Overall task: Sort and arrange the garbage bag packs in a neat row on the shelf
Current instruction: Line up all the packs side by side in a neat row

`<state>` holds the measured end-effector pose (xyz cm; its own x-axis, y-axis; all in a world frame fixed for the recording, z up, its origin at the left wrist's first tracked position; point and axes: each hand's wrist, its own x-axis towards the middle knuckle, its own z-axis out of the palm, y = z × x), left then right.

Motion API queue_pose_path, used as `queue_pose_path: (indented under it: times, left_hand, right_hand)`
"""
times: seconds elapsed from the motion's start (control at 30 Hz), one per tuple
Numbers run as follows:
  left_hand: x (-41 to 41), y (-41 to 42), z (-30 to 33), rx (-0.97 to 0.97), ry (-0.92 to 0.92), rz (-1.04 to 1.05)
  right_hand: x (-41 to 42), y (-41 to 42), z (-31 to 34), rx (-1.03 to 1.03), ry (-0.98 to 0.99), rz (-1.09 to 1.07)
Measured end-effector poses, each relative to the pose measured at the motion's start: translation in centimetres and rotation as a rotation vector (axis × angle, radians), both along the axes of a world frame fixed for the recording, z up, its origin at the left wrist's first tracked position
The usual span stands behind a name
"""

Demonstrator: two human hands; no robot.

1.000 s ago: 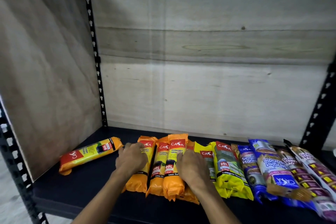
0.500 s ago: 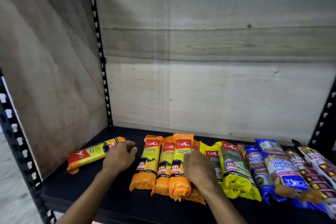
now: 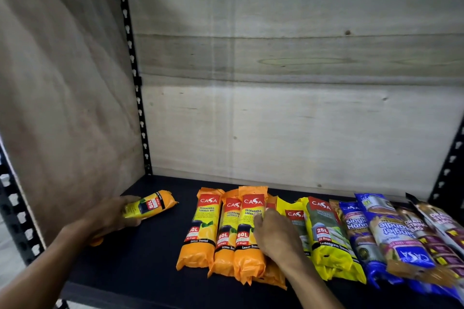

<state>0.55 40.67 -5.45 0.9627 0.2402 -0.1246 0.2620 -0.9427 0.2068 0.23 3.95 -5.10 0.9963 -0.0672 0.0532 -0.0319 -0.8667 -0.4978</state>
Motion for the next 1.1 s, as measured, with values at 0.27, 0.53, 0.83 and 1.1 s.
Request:
queue_pose_path:
  times: [0.27,0.53,0.83,1.1]
  left_hand:
    - [-1.2,-3.0,2.9,-0.234,-0.193,-0.165]
    - [-2.7,-9.7,7.5,-0.375,-0.111,-0.443]
    - [-1.6,-12.8,6.0,-0.331,-0.461,-0.436]
    - [-1.4,-17.9,5.0,-1.224,-0.214,0.057]
  right_hand:
    - [-0.4,0.7,2.5,0.024,-0.249,0.015]
    - [0.2,2.4,5.9,0.815,0.273,0.199]
    - [0.7,2.0,4.4,1.038,0.172,0.088]
    - [-2.1,3.3,4.2,1.161,0.246,0.084]
